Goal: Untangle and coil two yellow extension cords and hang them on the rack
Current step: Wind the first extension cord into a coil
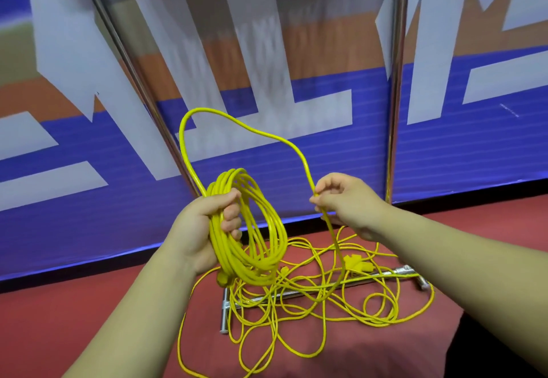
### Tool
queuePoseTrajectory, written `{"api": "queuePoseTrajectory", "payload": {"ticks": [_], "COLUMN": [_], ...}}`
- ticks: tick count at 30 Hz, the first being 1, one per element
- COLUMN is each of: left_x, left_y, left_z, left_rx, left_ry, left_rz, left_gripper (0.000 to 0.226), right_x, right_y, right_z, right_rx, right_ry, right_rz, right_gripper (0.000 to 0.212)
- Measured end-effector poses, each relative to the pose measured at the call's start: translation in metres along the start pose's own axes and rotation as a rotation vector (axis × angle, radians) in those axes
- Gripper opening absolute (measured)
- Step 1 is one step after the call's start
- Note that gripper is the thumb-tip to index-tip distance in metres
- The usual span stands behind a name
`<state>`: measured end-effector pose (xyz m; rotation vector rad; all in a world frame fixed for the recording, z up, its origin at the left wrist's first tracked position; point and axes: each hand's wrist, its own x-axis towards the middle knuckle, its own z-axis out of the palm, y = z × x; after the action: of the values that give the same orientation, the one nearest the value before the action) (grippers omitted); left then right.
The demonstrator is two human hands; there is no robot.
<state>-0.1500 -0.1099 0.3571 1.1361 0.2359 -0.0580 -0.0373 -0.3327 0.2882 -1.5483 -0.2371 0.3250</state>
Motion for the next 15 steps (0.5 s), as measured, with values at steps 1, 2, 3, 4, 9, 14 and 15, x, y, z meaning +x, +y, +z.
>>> {"api": "queuePoseTrajectory", "payload": {"ticks": [1,2,3,4,9,14,15], "left_x": [-0.003,-0.006,-0.008,-0.010,-0.016,-0.013,-0.012], "left_y": [0.003,0.007,0.010,0.013,0.023,0.026,0.027], "left_z": [0.002,0.003,0.003,0.003,0.005,0.001,-0.001], "left_rx": [-0.013,-0.026,-0.036,-0.041,-0.068,-0.119,-0.130], "left_ry": [-0.048,-0.103,-0.157,-0.202,-0.316,-0.319,-0.318], "left_rz": [0.006,0.016,0.028,0.040,0.092,0.147,0.150], "left_gripper": [0.012,0.018,0.026,0.031,0.033,0.033,0.032], "right_x": [0.002,0.003,0.005,0.006,0.006,0.007,0.007], "right_y": [-0.001,-0.002,-0.003,-0.002,0.010,0.026,0.028], "right_z": [-0.005,-0.010,-0.015,-0.019,-0.031,-0.030,-0.029], "right_rx": [0.004,0.001,-0.007,-0.027,-0.218,-0.389,-0.421], "right_ry": [0.012,0.027,0.042,0.049,0.000,-0.053,-0.070], "right_rz": [0.016,0.027,0.032,0.035,0.093,0.176,0.178], "right_gripper": [0.021,0.021,0.020,0.019,0.015,0.016,0.017]}}
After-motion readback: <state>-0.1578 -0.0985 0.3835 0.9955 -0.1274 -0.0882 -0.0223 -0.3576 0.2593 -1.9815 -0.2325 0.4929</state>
